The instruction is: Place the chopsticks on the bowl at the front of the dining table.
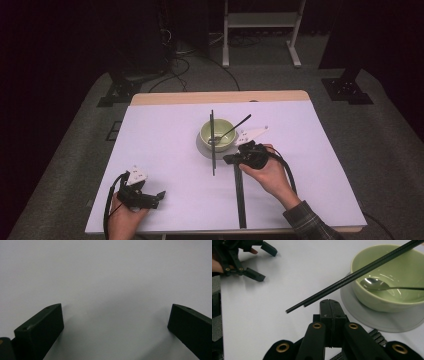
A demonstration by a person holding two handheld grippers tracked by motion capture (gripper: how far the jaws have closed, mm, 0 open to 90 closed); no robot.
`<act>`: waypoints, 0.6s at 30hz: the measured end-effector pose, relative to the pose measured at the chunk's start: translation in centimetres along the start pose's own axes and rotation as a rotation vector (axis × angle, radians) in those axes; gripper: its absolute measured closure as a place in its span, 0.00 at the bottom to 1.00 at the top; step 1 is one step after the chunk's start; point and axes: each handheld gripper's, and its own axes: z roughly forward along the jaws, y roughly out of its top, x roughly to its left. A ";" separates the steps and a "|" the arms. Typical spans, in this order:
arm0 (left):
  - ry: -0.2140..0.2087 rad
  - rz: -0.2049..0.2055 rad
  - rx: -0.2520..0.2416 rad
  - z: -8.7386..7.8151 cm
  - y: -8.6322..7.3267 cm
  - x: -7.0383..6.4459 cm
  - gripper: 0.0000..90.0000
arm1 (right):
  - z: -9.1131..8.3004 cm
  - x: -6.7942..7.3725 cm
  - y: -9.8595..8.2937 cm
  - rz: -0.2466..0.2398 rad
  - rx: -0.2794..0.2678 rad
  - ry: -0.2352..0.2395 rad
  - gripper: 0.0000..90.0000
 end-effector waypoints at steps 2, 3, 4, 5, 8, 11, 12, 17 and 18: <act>-0.001 -0.002 0.000 0.0 0.0 0.0 0.00 | -0.1 0.4 -0.4 -0.009 0.006 0.001 1.00; -0.001 -0.003 0.000 0.0 0.0 0.0 0.00 | -0.1 0.6 -0.6 -0.010 0.007 0.004 1.00; -0.001 -0.002 0.001 0.0 0.0 0.0 0.00 | -0.2 0.8 -0.7 -0.013 0.008 0.006 1.00; -0.002 -0.002 0.001 0.0 0.0 0.0 0.00 | -0.2 1.1 -1.0 -0.014 0.007 0.018 1.00; -0.002 -0.002 0.001 0.0 0.0 0.0 0.00 | 0.1 2.0 -1.3 -0.028 0.014 0.043 1.00; -0.002 0.000 0.002 0.0 0.0 0.0 0.00 | 0.6 2.8 -1.3 -0.045 0.019 0.073 1.00; -0.002 0.000 0.002 0.0 0.0 0.0 0.00 | 0.8 3.1 -1.3 -0.052 0.021 0.081 1.00; -0.001 -0.002 0.000 0.0 0.0 0.0 0.00 | 1.8 4.2 -1.2 -0.073 0.038 0.112 1.00; -0.001 -0.002 0.000 0.0 0.0 0.0 0.00 | 1.9 4.3 -1.2 -0.078 0.043 0.114 1.00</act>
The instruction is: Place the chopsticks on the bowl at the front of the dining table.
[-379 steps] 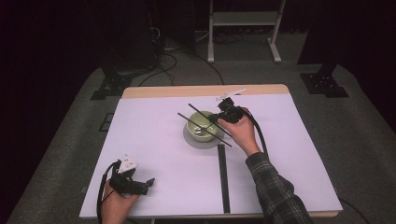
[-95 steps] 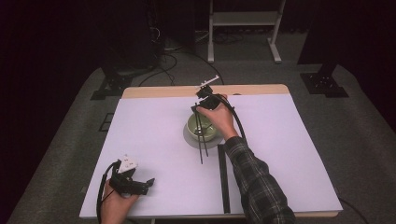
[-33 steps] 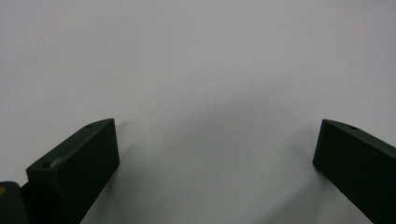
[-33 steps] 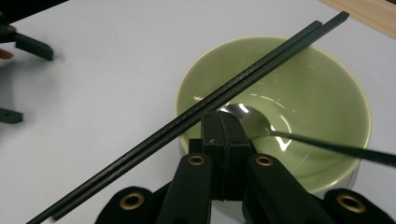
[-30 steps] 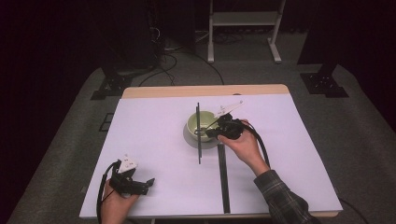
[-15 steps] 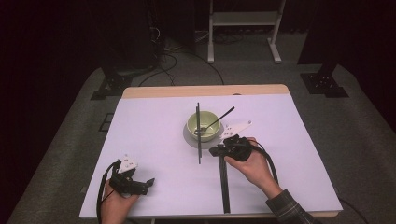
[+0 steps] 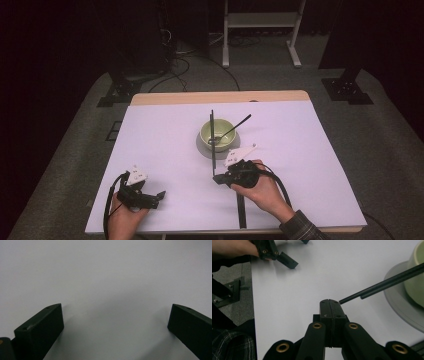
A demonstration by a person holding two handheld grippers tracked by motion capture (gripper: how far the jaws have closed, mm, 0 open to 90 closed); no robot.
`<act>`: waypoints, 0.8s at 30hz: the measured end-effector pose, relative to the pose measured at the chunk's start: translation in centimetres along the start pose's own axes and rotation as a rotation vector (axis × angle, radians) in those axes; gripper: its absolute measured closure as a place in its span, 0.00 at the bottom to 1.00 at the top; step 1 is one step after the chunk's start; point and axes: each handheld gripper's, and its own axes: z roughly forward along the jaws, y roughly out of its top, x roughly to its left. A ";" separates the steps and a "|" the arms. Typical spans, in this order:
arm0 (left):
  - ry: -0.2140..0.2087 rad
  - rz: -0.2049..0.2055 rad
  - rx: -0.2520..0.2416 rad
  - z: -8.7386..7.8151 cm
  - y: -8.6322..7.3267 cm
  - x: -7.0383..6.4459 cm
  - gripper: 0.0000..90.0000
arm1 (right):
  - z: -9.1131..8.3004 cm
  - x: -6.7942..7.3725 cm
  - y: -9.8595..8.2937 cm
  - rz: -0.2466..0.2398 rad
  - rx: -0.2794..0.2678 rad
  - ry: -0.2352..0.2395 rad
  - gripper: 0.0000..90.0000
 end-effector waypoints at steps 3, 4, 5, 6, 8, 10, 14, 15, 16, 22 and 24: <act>0.000 0.001 0.000 0.0 0.0 0.0 0.00 | 0.5 0.1 0.0 -0.001 0.009 0.000 1.00; 0.000 0.000 0.000 0.0 0.0 0.0 0.00 | 0.6 0.0 0.0 0.000 0.008 -0.002 1.00; 0.000 0.001 0.000 0.0 0.0 0.0 0.00 | 0.7 -0.1 0.0 0.001 0.009 -0.004 1.00; 0.000 0.001 0.000 0.0 0.0 0.0 0.00 | 0.7 -0.2 0.0 -0.001 0.008 -0.005 1.00; 0.001 0.003 0.000 0.0 0.0 0.0 0.00 | 0.8 -0.3 0.0 0.008 0.008 -0.008 1.00; 0.001 0.003 0.000 0.0 0.0 0.0 0.00 | 0.9 -0.5 0.0 0.004 0.008 -0.010 1.00; 0.001 0.003 0.000 0.0 0.0 0.0 0.00 | 1.1 -0.6 0.1 0.005 0.007 -0.015 1.00; 0.001 0.004 0.000 0.0 0.0 0.0 0.00 | 1.1 -0.6 0.1 0.005 0.008 -0.015 1.00; 0.001 0.003 0.000 0.0 0.0 0.0 0.00 | 1.1 -0.6 0.1 0.007 0.009 -0.017 1.00; 0.001 0.003 0.000 0.0 0.0 0.0 0.00 | 1.2 -0.8 0.3 0.011 0.006 -0.027 1.00; 0.001 0.002 -0.001 0.0 0.0 0.0 0.00 | 1.3 -1.0 0.3 0.009 0.004 -0.031 1.00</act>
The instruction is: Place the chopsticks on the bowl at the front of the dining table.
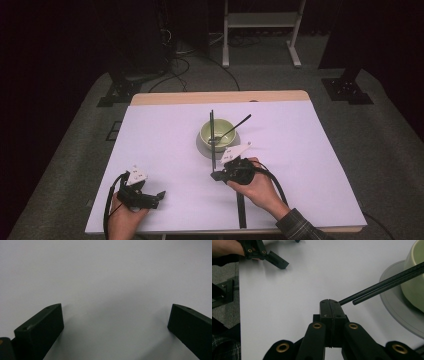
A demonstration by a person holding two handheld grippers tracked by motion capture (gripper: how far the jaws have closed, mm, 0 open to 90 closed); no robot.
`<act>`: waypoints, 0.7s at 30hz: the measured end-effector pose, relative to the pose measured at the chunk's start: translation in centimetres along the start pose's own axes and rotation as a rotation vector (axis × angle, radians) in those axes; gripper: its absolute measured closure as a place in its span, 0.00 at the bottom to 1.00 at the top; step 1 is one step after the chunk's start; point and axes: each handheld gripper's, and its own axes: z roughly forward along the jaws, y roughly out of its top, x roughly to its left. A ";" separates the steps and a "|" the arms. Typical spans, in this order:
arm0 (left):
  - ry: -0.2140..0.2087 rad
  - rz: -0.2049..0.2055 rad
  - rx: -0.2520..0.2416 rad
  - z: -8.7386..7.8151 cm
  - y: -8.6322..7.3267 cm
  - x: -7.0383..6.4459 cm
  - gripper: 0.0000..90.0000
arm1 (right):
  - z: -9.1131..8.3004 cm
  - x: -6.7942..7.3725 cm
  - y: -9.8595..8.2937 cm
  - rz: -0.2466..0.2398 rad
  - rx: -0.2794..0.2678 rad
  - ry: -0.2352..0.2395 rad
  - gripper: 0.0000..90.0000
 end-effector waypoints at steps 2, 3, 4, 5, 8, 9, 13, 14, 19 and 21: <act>-0.001 -0.004 0.000 0.0 0.0 0.0 0.00 | 0.0 -0.1 0.0 0.002 0.002 -0.008 1.00; -0.001 -0.004 0.000 0.0 0.0 0.0 0.00 | 0.0 -0.2 0.0 0.002 0.000 -0.009 1.00; 0.000 -0.003 -0.001 0.0 0.0 0.0 0.00 | 0.1 -0.3 0.0 0.002 -0.002 -0.011 1.00; 0.000 -0.003 -0.001 0.0 0.0 0.0 0.00 | 0.1 -0.3 0.0 0.003 -0.001 -0.012 1.00; -0.001 -0.002 0.000 0.0 0.0 0.0 0.00 | 0.1 -0.4 0.0 0.009 0.000 -0.016 1.00; -0.001 -0.003 0.000 0.0 0.0 0.0 0.00 | 0.1 -0.5 0.0 0.009 -0.001 -0.018 1.00; -0.001 -0.002 0.000 0.0 0.0 0.0 0.00 | 0.1 -0.6 0.1 0.013 -0.002 -0.022 1.00; -0.001 -0.002 0.000 0.0 0.0 0.0 0.00 | 0.1 -0.7 0.1 0.013 -0.002 -0.022 1.00; -0.001 -0.002 0.000 0.0 0.0 0.0 0.00 | 0.1 -0.7 0.0 0.013 -0.003 -0.019 1.00; 0.000 0.000 0.000 0.0 0.0 0.0 0.00 | 0.0 -0.5 -0.1 0.007 -0.003 -0.016 1.00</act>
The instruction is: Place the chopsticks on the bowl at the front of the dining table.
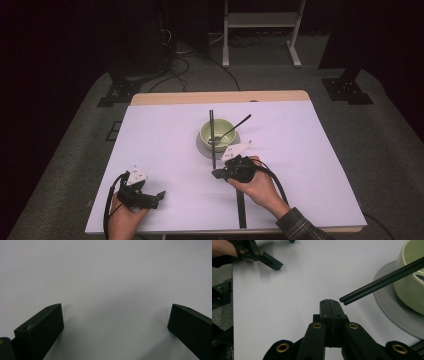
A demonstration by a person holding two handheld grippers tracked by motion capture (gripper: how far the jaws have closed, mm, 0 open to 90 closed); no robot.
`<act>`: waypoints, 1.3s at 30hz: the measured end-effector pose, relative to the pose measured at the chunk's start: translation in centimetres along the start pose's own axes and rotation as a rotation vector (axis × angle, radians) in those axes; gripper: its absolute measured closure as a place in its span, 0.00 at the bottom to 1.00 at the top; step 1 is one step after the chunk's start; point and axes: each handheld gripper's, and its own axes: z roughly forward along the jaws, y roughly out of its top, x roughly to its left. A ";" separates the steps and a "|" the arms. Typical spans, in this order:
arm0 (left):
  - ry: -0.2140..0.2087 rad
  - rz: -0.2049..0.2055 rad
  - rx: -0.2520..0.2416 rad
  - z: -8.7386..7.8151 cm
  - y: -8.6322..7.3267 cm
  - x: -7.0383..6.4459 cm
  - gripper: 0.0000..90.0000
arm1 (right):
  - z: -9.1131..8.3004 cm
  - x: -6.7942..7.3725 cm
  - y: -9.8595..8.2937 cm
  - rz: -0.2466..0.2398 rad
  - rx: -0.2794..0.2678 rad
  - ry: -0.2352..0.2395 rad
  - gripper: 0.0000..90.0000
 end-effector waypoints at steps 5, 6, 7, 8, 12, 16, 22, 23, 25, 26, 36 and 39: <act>0.000 0.002 0.002 0.0 0.0 0.0 0.00 | -0.6 -0.3 -0.7 0.010 0.004 -0.011 0.97; 0.000 0.002 0.002 0.0 0.0 0.0 0.00 | -0.8 -0.4 -0.9 0.018 0.005 -0.017 0.95; 0.000 0.002 0.002 0.0 0.0 0.0 0.00 | -1.0 -0.6 -1.1 0.024 0.005 -0.022 0.94; 0.000 0.002 0.002 0.0 0.0 0.0 0.00 | -1.3 -0.8 -1.3 0.032 0.003 -0.025 0.93; -0.001 0.002 0.002 0.0 0.0 0.0 0.00 | -2.1 -1.6 -2.1 0.060 -0.001 -0.040 0.87; -0.001 -0.003 0.001 0.0 0.0 0.0 0.00 | -2.8 -2.3 -3.0 0.080 -0.005 -0.068 0.78; -0.003 -0.005 0.003 0.0 0.0 0.0 0.00 | -3.8 -3.1 -4.1 0.106 -0.016 -0.113 0.62; -0.003 -0.006 0.002 0.0 0.0 0.0 0.00 | -4.0 -3.3 -4.3 0.109 -0.020 -0.120 0.58; -0.003 -0.005 0.003 0.0 0.0 0.0 0.00 | -4.5 -3.6 -4.6 0.123 -0.028 -0.142 0.50; -0.003 -0.006 0.003 0.0 0.0 0.0 0.00 | -4.7 -3.7 -4.8 0.127 -0.030 -0.151 0.48; -0.003 -0.003 0.005 0.0 0.0 0.0 0.00 | -6.7 -4.9 -6.3 0.169 -0.051 -0.220 0.31; -0.003 -0.003 0.005 0.0 0.0 0.0 0.00 | -7.2 -5.1 -6.8 0.180 -0.055 -0.230 0.31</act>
